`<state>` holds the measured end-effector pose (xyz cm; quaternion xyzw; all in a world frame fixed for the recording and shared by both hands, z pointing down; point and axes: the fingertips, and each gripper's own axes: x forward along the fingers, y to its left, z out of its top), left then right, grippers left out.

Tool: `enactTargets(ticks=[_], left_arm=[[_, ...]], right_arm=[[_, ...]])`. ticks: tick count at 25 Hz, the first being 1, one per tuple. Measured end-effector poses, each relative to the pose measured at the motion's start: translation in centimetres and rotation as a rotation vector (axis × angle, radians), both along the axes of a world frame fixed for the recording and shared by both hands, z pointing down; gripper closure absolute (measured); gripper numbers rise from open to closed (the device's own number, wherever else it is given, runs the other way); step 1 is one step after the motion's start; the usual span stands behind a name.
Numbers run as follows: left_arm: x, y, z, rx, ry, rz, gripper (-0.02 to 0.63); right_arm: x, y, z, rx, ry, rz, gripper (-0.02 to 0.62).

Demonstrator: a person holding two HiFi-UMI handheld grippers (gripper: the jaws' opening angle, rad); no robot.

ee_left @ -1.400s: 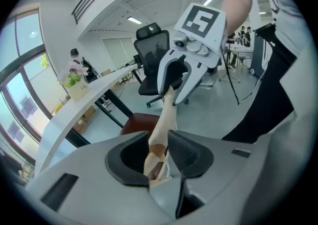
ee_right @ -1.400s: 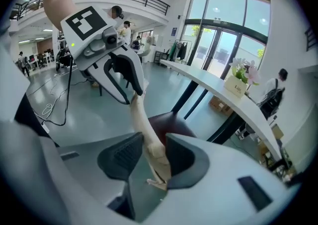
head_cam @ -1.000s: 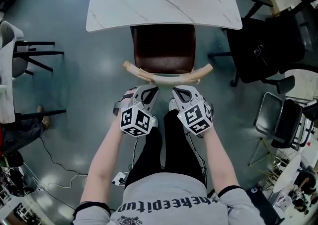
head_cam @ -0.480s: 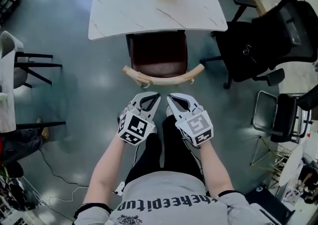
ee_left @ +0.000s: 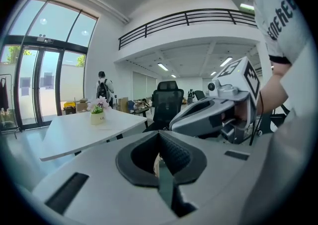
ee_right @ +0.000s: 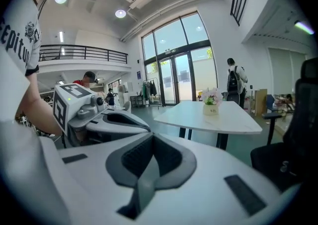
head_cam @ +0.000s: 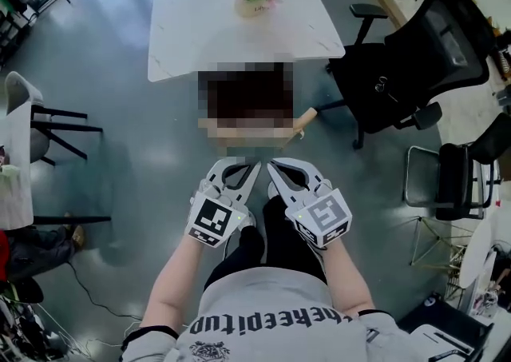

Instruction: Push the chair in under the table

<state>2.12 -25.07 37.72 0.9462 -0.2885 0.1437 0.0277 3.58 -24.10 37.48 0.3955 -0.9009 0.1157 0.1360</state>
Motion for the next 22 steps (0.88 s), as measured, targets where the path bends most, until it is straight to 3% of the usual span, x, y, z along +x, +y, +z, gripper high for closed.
enactTargets(ticks=[13, 22], left_arm=[[-0.7, 3.4, -10.0, 0.122, 0.182, 0.011, 0.591], [-1.0, 5.1, -12.2, 0.157, 0.217, 0.02, 0.591]], right_arm=[[-0.2, 3.4, -9.0, 0.176, -0.098, 0.026, 0.585], [-0.7, 4.6, -11.9, 0.236, -0.149, 0.028, 0.584]])
